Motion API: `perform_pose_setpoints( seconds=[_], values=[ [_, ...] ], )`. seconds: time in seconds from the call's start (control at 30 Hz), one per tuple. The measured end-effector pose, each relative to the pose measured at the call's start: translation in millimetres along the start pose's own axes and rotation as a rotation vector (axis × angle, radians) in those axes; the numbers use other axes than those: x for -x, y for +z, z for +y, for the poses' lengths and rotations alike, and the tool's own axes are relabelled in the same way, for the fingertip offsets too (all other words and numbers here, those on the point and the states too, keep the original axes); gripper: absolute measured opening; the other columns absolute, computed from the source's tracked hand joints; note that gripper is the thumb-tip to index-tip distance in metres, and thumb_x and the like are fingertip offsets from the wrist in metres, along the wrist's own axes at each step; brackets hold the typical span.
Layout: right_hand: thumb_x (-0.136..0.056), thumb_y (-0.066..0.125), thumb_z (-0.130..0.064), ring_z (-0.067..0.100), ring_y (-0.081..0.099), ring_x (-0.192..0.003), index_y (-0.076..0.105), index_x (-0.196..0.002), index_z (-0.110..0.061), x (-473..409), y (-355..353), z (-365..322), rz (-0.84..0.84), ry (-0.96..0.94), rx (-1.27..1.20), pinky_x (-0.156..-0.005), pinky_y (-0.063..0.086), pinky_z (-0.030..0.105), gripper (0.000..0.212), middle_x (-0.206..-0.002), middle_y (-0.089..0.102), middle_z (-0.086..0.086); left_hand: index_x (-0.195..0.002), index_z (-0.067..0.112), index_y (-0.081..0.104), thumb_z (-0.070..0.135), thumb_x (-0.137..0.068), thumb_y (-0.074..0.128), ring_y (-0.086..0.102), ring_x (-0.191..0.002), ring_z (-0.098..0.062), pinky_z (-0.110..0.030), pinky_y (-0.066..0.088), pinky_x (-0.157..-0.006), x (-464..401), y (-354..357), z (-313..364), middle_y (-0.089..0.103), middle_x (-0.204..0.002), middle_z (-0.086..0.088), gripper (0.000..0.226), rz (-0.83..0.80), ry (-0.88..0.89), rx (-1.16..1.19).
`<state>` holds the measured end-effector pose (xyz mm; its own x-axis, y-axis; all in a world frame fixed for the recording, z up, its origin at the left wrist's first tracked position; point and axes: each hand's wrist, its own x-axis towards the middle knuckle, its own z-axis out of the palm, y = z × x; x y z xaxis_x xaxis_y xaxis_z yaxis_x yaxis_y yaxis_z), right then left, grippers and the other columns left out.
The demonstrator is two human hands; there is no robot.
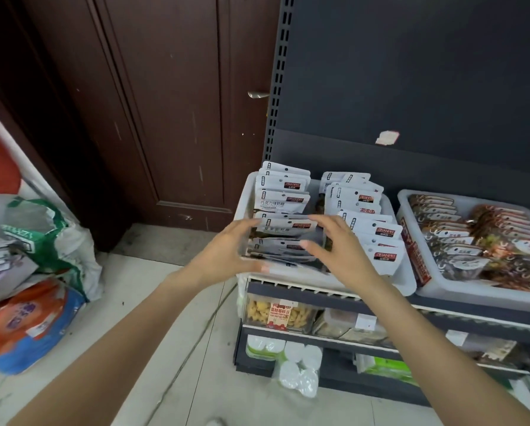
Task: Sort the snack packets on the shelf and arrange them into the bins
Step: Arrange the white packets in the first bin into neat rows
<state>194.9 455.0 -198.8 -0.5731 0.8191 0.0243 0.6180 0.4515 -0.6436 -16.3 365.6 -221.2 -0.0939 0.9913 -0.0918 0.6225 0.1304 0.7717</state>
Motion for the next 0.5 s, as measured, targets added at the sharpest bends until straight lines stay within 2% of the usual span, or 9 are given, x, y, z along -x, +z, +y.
perform_pose_setpoints(
  seconds=[0.1,0.17,0.23,0.27,0.33,0.37,0.43,0.5],
  values=[
    [-0.079,0.072,-0.040,0.014,0.025,-0.139,0.018,-0.149,-0.030,12,1,1,-0.245,0.024,0.122,-0.113,0.025,0.033,0.090,-0.153,0.021,-0.005,-0.136,0.025,0.048,0.016,-0.086,0.068,0.055,-0.110,-0.010,-0.018,0.045,-0.089,2,8,1,0.053,-0.133,0.001,0.055,0.050,0.011,-0.236],
    [-0.081,0.072,-0.029,0.017,0.025,-0.140,0.014,-0.151,-0.028,11,10,4,-0.306,0.022,0.224,-0.113,0.026,0.034,0.091,-0.155,0.019,-0.003,-0.127,0.022,0.057,0.011,-0.091,0.060,0.062,-0.098,-0.018,-0.030,0.055,-0.082,-2,15,6,0.060,-0.123,-0.005,0.038,0.101,-0.027,-0.258],
    [-0.086,0.067,-0.019,0.022,0.044,-0.129,0.039,-0.142,-0.017,1,17,7,-0.154,-0.011,0.196,-0.106,0.035,0.032,0.063,-0.143,0.043,0.005,-0.119,0.017,0.062,0.010,-0.093,0.055,0.063,-0.092,-0.028,-0.037,0.053,-0.079,-9,16,14,0.065,-0.111,-0.013,0.028,0.176,-0.090,-0.282],
    [-0.087,0.066,-0.017,0.025,0.055,-0.117,0.054,-0.131,-0.012,-5,18,6,-0.064,-0.013,0.185,-0.098,0.042,0.031,0.045,-0.129,0.056,0.010,-0.117,0.014,0.063,0.010,-0.093,0.055,0.062,-0.090,-0.032,-0.036,0.050,-0.077,-13,15,18,0.066,-0.106,-0.016,0.026,0.216,-0.126,-0.292],
    [-0.088,0.065,-0.018,0.029,0.063,-0.096,0.068,-0.110,-0.008,-16,13,1,0.034,0.025,0.176,-0.078,0.047,0.032,0.024,-0.103,0.069,0.013,-0.111,0.012,0.064,0.008,-0.092,0.055,0.059,-0.082,-0.032,-0.036,0.047,-0.072,-17,10,27,0.066,-0.099,-0.017,0.022,0.301,-0.168,-0.262],
    [-0.087,0.067,-0.019,0.028,0.064,-0.092,0.070,-0.105,-0.008,-21,9,-1,0.065,0.042,0.138,-0.071,0.045,0.030,0.021,-0.097,0.070,0.012,-0.109,0.013,0.064,0.008,-0.092,0.055,0.057,-0.077,-0.030,-0.036,0.047,-0.070,-19,7,30,0.066,-0.097,-0.016,0.020,0.358,-0.171,-0.232],
    [-0.084,0.071,-0.019,0.024,0.063,-0.093,0.069,-0.107,-0.010,-29,5,-5,0.150,0.069,0.027,-0.069,0.042,0.027,0.025,-0.100,0.070,0.008,-0.110,0.014,0.062,0.009,-0.092,0.055,0.057,-0.077,-0.026,-0.032,0.046,-0.067,-24,4,33,0.067,-0.099,-0.012,0.021,0.445,-0.176,-0.164],
    [-0.083,0.071,-0.015,0.021,0.059,-0.105,0.058,-0.120,-0.010,-31,14,-10,0.236,0.100,-0.055,-0.085,0.046,0.028,0.040,-0.119,0.059,0.009,-0.121,0.014,0.056,0.006,-0.091,0.058,0.057,-0.091,-0.022,-0.027,0.042,-0.074,-30,8,28,0.062,-0.114,-0.010,0.032,0.460,-0.218,-0.050]
  ],
)
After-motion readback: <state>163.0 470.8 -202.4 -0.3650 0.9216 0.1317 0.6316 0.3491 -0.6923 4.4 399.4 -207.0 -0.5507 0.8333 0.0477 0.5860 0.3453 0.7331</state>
